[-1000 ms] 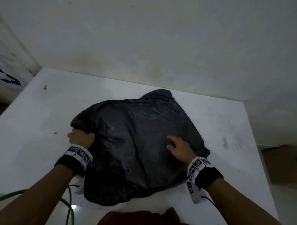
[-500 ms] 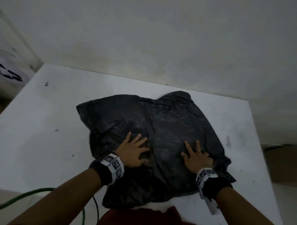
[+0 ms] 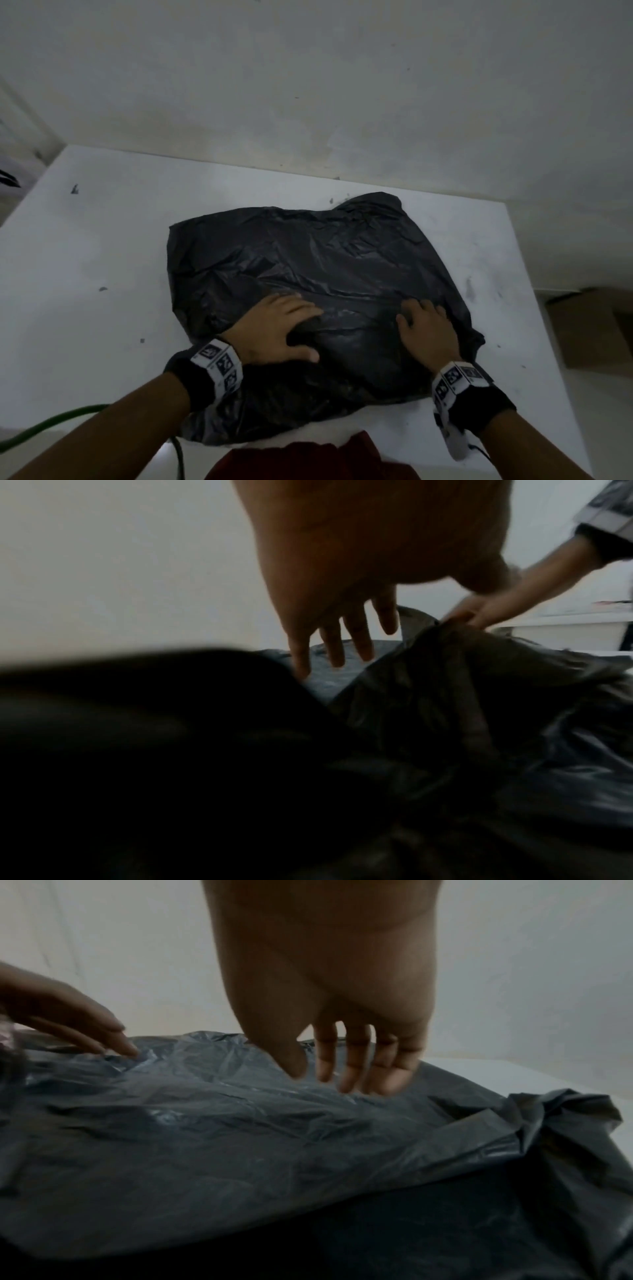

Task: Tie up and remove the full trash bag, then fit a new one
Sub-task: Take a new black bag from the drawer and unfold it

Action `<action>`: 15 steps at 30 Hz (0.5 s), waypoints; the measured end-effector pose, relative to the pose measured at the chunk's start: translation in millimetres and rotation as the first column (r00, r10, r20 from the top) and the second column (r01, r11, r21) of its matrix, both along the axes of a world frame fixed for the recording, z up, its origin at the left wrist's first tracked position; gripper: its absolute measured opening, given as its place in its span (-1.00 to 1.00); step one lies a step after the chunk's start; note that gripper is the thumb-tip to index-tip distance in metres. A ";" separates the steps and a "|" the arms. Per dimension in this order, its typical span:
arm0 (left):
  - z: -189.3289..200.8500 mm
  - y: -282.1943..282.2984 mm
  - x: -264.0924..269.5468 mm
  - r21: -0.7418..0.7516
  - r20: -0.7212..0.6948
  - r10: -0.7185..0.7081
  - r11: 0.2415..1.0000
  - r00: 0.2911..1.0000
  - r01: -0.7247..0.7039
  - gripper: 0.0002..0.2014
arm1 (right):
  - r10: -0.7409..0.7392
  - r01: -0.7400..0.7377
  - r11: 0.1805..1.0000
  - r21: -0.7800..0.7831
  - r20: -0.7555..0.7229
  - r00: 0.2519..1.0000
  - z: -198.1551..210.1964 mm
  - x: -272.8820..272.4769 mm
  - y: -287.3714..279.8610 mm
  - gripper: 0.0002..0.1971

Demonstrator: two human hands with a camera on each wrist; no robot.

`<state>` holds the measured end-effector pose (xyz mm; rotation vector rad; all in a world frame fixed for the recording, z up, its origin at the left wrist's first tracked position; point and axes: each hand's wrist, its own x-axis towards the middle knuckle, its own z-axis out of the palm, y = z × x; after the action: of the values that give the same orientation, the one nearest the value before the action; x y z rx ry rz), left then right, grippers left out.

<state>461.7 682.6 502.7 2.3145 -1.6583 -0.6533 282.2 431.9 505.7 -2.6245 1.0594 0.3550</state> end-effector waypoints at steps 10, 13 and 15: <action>-9.7 -27.6 10.2 -0.046 -0.096 0.594 0.799 0.798 -0.600 -0.76 | -0.060 0.191 0.723 0.664 -0.215 0.975 18.2 -29.4 22.2 -0.43; 4.7 -30.7 33.0 -0.091 -0.318 0.763 0.567 0.564 -0.819 -0.71 | -0.064 0.276 0.774 0.570 -0.363 0.930 20.0 -28.0 19.7 -0.21; 15.4 -31.8 42.1 -0.112 -0.439 0.789 0.427 0.431 -0.897 -0.70 | -0.115 0.374 0.765 0.525 -0.459 0.881 16.6 -24.6 23.0 -0.09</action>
<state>503.8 650.7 518.1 2.2118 -0.2167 -0.4047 257.6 454.8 522.4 -1.8423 1.1566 1.0201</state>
